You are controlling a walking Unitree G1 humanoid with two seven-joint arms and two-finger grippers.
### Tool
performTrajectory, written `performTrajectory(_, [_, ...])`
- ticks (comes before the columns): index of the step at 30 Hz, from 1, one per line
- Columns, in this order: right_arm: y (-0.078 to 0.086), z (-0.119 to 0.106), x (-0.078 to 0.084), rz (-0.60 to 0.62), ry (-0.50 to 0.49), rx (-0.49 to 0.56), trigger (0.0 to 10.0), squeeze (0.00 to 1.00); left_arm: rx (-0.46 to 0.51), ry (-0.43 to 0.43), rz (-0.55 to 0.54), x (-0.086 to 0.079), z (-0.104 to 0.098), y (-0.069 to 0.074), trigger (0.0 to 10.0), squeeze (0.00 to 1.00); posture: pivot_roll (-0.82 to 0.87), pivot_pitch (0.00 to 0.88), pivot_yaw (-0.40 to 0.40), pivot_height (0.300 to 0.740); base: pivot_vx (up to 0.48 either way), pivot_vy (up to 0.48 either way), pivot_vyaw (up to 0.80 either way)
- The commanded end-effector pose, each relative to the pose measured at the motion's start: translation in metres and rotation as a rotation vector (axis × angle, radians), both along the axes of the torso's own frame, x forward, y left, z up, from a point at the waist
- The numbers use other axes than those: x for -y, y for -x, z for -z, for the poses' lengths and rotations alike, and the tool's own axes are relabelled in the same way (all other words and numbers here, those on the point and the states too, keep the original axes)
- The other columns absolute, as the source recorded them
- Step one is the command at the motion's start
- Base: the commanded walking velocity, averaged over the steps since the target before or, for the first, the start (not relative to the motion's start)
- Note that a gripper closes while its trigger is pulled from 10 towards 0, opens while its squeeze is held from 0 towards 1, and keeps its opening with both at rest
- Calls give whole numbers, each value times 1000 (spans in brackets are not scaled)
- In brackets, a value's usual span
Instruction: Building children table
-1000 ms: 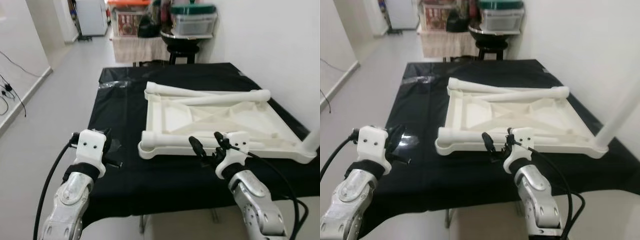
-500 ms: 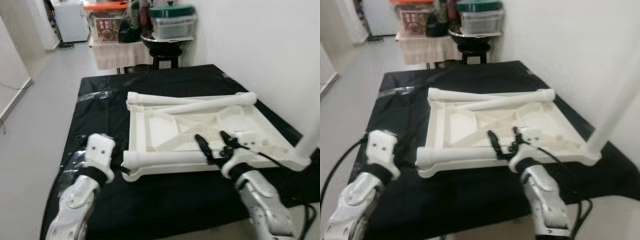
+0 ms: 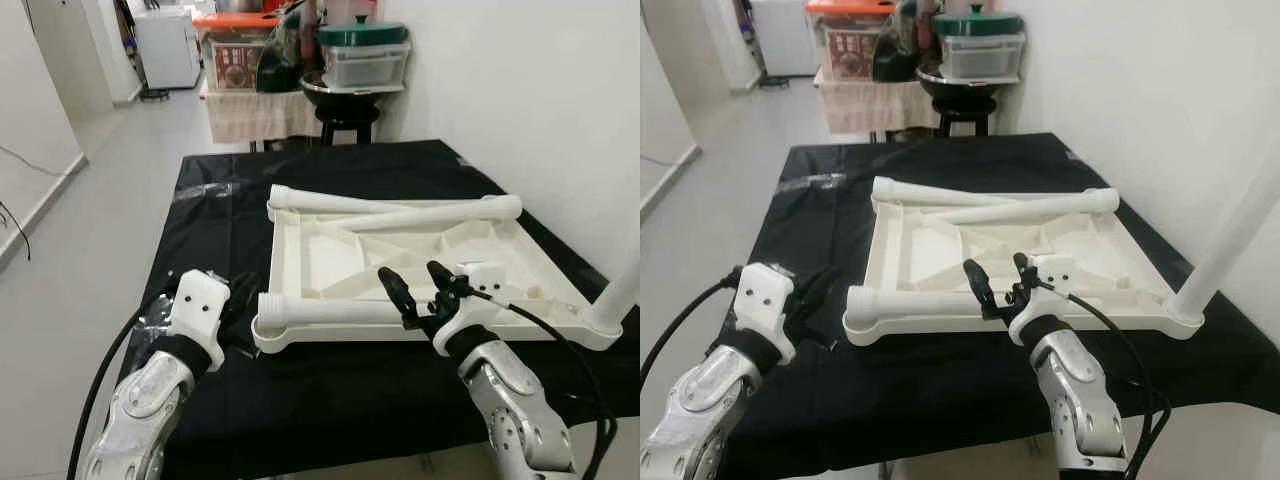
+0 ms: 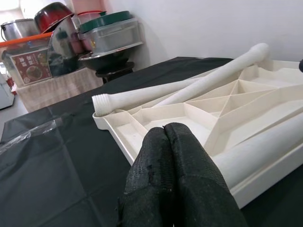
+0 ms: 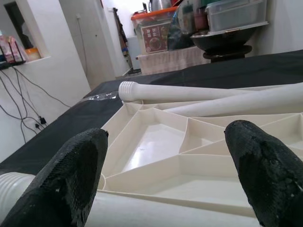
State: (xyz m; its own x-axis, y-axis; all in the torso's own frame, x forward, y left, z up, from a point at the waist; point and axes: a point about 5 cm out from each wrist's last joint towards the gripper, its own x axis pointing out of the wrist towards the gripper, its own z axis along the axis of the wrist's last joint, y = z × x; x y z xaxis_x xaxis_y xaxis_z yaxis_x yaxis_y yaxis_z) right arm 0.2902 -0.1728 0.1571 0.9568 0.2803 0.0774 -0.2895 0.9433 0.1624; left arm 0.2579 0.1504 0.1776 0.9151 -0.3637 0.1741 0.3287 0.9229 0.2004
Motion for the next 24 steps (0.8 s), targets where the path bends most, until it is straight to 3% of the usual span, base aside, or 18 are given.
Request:
performTrajectory(1, [0,3,1,4,-13,-14,10000,0,-22,-15,9,-1,3,0,10000,0,-90,0,-14,740,0,0,0])
performTrajectory(4, [-1,3,1,2,-21,-10,10000,0,-25,-11,11,-1,3,-1,10000,0,-88,0,-14,740,316,0,-788])
performTrajectory(13, [0,2,0,-1,-38,1,10000,0,-28,-16,23,-2,4,-1,10000,0,-85,0,-10,740,340,0,0])
performTrajectory(24, [2,3,1,-7,-56,0,10000,0,-105,-36,49,-3,6,11,10000,0,-83,0,-6,740,0,0,0])
